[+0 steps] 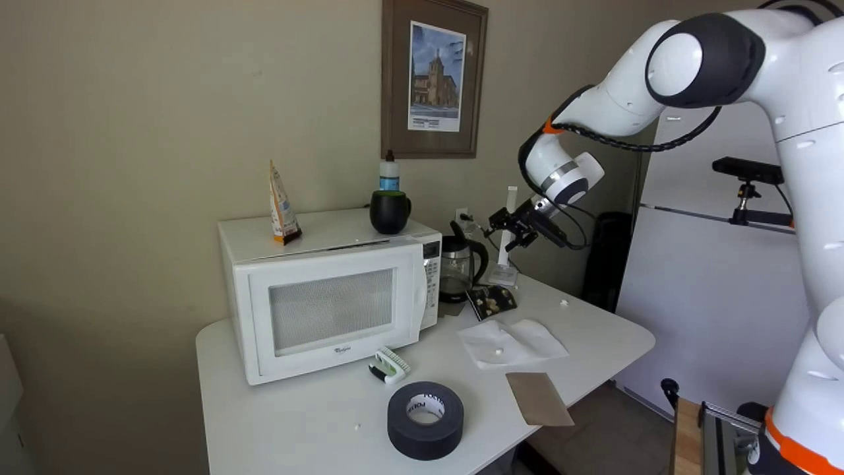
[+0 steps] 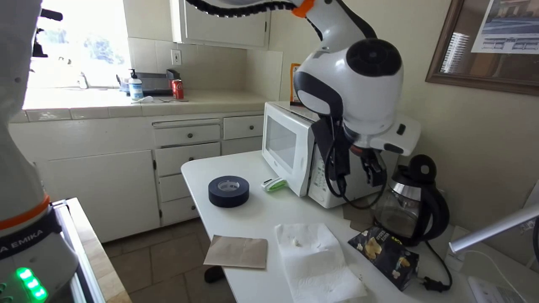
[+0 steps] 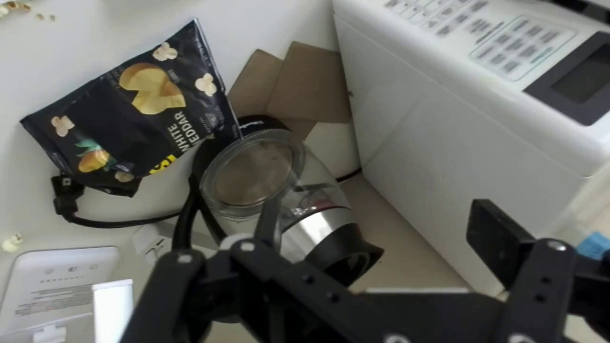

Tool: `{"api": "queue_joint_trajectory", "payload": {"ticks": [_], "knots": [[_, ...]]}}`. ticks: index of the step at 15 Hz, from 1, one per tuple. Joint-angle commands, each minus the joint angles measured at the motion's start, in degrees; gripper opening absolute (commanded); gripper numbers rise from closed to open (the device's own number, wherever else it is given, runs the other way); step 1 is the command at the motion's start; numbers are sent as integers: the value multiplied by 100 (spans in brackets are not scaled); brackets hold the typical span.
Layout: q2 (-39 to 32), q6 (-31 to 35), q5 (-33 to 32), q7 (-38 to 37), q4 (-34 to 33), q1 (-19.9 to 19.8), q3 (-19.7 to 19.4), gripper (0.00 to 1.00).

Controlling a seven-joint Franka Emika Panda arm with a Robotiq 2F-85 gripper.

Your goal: Lift up the thing

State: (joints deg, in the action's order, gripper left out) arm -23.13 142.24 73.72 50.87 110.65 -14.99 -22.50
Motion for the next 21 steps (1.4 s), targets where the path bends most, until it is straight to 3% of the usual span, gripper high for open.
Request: {"api": "queue_joint_trajectory", "payload": {"ticks": [1,7,8,11,14,15,17,21], "knots": [[-1212,-280,196,4,-1233,-950,380,100],[-2841,-18,116,-295,-3268,-1967,722,100],[-2255,-39,-95,-181,-2489,-1840,732,100],[-2701,-20,-125,-244,-3092,-2082,845,100],[-2755,-16,-130,-293,-3198,-2081,874,100],[-2759,-93,42,-237,-3173,-1942,684,100],[-3017,87,-14,-22,-3537,-2133,979,100],[-3611,109,-101,-61,-4273,-2316,1204,100]]}}
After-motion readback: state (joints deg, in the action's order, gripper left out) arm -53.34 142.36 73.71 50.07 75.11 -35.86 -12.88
